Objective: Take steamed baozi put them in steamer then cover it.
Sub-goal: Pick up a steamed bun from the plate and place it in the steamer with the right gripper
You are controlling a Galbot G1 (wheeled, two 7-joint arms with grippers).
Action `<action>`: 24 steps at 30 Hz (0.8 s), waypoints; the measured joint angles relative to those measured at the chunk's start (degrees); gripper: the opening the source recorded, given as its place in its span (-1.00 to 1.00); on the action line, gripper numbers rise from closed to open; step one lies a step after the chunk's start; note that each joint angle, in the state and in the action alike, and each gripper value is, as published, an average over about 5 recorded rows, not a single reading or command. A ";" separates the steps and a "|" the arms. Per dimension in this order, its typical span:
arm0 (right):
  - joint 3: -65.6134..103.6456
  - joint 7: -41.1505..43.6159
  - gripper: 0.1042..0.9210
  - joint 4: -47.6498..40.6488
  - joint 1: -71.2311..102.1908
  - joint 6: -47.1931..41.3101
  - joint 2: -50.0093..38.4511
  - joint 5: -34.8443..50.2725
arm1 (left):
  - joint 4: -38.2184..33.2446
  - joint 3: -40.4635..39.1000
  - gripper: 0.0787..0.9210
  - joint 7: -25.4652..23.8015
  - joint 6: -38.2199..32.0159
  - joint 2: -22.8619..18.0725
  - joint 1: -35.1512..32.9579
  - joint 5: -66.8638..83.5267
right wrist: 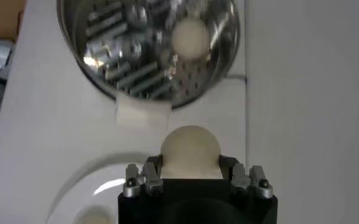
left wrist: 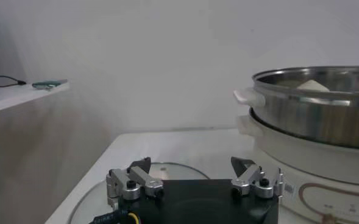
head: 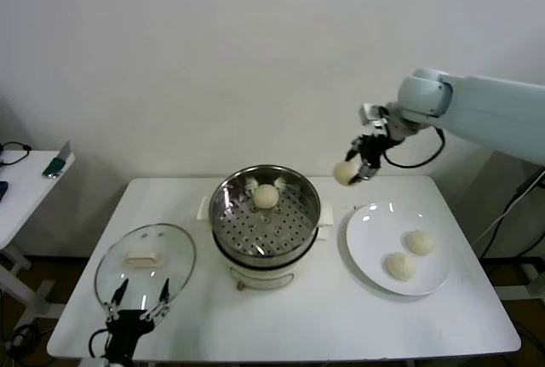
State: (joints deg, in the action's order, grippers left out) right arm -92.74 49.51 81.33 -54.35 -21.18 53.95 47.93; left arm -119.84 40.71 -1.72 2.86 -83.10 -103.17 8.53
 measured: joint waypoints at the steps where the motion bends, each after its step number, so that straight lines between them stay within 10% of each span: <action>1: 0.51 -0.97 0.28 0.70 -0.16 -0.93 1.01 1.04 | 0.00 0.02 0.77 0.00 0.00 -0.01 -0.01 0.00; 24: 5.30 -14.61 0.28 -4.39 14.00 -11.92 23.34 2.94 | 0.16 0.21 0.77 0.10 -0.42 -0.02 -0.44 0.09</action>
State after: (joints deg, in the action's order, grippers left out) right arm -87.44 34.90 76.94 -40.35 -33.10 77.29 50.87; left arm -119.69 40.92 -1.62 2.44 -83.12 -103.60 8.62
